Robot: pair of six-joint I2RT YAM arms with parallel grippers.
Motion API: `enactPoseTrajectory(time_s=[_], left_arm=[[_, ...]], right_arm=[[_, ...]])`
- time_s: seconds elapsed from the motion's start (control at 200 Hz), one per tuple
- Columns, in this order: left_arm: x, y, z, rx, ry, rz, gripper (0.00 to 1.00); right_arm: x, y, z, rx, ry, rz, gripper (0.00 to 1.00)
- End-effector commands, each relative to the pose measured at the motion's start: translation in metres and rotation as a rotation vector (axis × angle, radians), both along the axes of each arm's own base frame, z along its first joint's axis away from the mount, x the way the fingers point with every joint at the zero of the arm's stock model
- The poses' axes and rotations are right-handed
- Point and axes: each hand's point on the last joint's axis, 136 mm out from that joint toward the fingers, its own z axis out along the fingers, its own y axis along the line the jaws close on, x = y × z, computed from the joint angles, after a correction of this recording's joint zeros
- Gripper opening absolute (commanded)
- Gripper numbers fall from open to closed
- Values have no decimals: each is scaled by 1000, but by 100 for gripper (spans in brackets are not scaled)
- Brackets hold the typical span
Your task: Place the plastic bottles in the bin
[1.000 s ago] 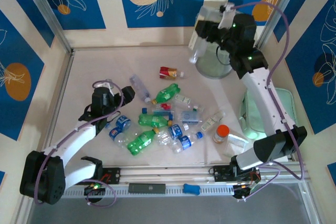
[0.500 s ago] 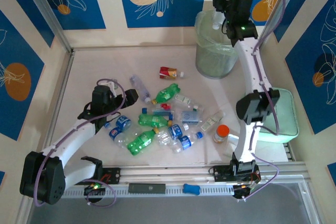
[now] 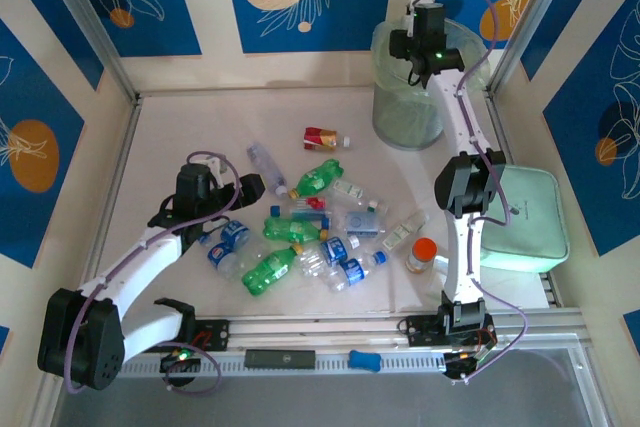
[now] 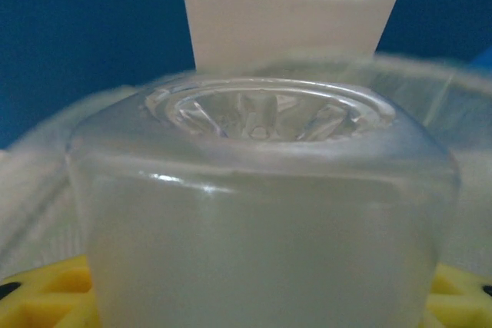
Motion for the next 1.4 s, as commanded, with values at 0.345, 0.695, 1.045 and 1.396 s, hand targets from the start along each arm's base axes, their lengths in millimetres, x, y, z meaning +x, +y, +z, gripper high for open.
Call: enactPoseTrajectory(time_s=[0.345, 0.695, 1.045, 1.396], left_arm=[[-3, 4, 15, 16, -29, 5, 100], [-20, 15, 10, 107, 89, -1, 100], [-91, 38, -4, 143, 322, 38, 100], [-144, 49, -34, 134, 531, 117, 94]], right_arm=[[-42, 9, 111, 96, -155, 36, 91], [-137, 81, 128, 219, -147, 288, 99], [-219, 153, 35, 413, 2, 463, 99], [-263, 181, -32, 423, 159, 471, 99]])
